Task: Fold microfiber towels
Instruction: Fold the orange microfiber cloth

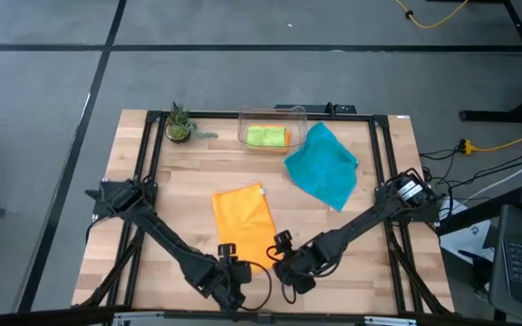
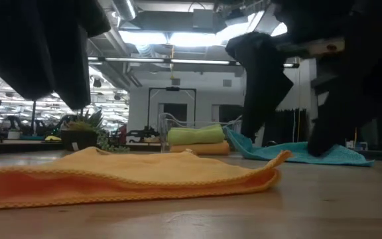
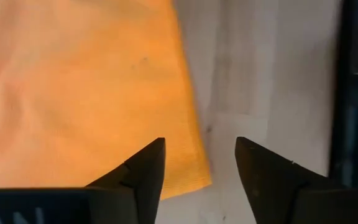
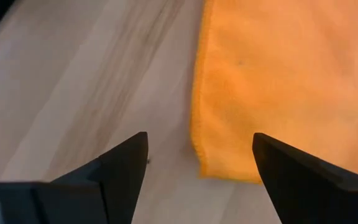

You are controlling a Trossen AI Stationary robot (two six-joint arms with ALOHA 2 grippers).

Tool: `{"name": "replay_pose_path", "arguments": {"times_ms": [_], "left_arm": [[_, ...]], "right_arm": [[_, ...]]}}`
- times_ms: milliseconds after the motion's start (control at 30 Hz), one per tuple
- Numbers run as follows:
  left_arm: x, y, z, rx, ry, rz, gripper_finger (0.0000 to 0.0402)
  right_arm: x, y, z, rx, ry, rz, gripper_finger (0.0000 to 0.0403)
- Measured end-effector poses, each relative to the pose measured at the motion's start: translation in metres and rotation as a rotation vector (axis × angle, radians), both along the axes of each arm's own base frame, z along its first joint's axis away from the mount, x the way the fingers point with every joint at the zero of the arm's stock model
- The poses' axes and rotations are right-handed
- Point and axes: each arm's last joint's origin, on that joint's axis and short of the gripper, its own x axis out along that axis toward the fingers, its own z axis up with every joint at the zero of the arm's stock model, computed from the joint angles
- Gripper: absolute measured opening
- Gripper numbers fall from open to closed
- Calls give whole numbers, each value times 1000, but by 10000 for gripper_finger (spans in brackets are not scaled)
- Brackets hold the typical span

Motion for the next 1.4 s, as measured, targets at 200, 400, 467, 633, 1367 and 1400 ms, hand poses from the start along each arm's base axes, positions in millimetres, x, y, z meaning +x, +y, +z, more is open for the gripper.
{"name": "replay_pose_path", "arguments": {"times_ms": [200, 400, 467, 633, 1367, 1400], "left_arm": [[-1, 9, -10, -8, 54, 65, 237], [-8, 6, -18, -6, 83, 30, 249], [-10, 3, -21, -17, 68, 18, 248], [-11, -5, -24, -44, 19, -26, 250], [-21, 5, -51, -29, 28, -3, 251], [-21, 5, -51, -26, 29, -9, 251]], "right_arm": [[2, -1, -4, -1, 3, -7, 291], [2, -2, -7, 8, 22, 0, 291], [2, -1, -8, 6, 28, 1, 291], [3, -3, -12, 5, 36, -1, 291], [0, -17, -29, 89, 85, -27, 275], [0, -18, -29, 93, 88, -27, 268]]}}
